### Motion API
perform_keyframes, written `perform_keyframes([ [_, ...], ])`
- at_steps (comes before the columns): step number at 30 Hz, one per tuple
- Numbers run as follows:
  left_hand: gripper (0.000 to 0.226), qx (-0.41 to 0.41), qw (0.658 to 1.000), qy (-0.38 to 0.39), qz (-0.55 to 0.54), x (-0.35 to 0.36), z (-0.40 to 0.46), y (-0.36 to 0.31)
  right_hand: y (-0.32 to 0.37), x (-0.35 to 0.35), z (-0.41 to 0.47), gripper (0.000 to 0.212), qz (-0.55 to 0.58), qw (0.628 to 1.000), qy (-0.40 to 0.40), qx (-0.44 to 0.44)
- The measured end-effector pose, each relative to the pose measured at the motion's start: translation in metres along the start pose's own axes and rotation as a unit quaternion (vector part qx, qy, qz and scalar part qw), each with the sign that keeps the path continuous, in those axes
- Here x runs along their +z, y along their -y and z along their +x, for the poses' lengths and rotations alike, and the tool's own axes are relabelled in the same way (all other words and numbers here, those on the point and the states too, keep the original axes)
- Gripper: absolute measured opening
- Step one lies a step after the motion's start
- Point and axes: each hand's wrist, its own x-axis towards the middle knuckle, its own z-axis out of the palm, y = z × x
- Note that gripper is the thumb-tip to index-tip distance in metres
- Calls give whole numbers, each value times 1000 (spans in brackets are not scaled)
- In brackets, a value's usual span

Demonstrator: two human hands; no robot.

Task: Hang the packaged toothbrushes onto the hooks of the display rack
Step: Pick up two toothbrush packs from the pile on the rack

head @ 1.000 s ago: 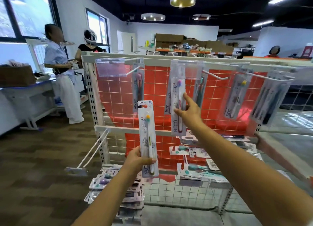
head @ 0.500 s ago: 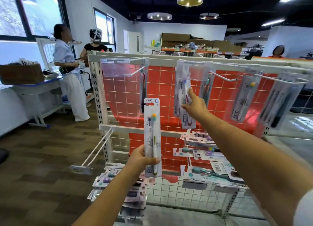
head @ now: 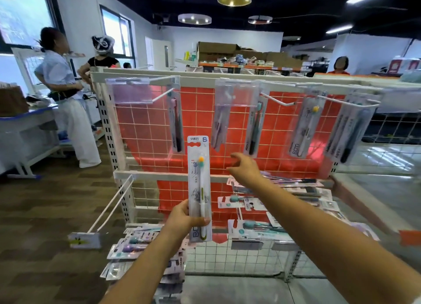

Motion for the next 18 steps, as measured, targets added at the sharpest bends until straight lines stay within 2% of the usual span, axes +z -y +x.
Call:
perform_keyframes([
  [3,36,-3,1000,25,6,13,2,2,-11,3,-20,40,37,998,54,3],
  [6,35,-5,999,31,-2,26,3,3,-19,4,-41,32,73,996,52,-25],
  [11,39,-12,999,47,-10,53,5,4,-35,-2,-64,21,223,972,70,-19],
  [15,40,-16,997,70,8,79,9,0,-50,-13,-66,30,302,953,39,8],
  [18,46,-2,997,79,25,101,12,-2,-62,-23,-67,33,295,955,-3,12],
])
